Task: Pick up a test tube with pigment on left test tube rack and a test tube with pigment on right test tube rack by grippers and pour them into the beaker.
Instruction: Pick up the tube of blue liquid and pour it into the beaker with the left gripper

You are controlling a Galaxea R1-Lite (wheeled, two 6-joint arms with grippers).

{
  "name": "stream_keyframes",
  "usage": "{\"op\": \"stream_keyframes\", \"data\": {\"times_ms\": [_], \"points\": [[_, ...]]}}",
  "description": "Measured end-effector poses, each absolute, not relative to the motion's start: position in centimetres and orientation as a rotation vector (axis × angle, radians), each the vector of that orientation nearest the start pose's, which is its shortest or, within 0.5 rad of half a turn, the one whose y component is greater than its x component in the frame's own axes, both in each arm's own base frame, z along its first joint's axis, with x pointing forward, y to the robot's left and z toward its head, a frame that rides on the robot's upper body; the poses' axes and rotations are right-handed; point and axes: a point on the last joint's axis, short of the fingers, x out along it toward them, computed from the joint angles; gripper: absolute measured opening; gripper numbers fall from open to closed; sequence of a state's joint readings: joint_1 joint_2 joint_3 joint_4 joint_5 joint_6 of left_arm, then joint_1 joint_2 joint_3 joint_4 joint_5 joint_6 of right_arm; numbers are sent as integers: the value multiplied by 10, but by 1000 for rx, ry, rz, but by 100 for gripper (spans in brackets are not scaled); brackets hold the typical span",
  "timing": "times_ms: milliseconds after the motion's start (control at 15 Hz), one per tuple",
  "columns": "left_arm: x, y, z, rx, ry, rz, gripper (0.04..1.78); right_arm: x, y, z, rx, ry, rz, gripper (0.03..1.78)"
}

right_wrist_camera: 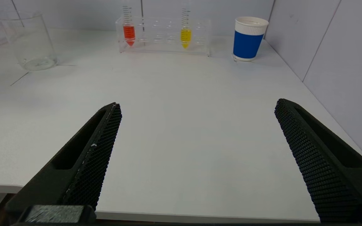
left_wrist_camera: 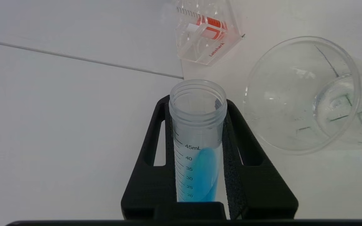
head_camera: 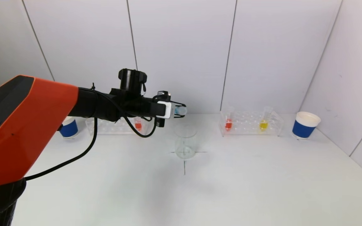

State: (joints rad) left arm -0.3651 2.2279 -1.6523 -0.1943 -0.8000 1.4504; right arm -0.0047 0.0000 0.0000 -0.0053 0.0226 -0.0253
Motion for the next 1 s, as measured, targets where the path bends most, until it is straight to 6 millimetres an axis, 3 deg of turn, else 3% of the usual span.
{"op": "stream_keyframes", "data": {"times_ms": [1000], "points": [[421,-178,169,1407,-458,-1208,44,-23,1,76,-26,-6,18,177]]}}
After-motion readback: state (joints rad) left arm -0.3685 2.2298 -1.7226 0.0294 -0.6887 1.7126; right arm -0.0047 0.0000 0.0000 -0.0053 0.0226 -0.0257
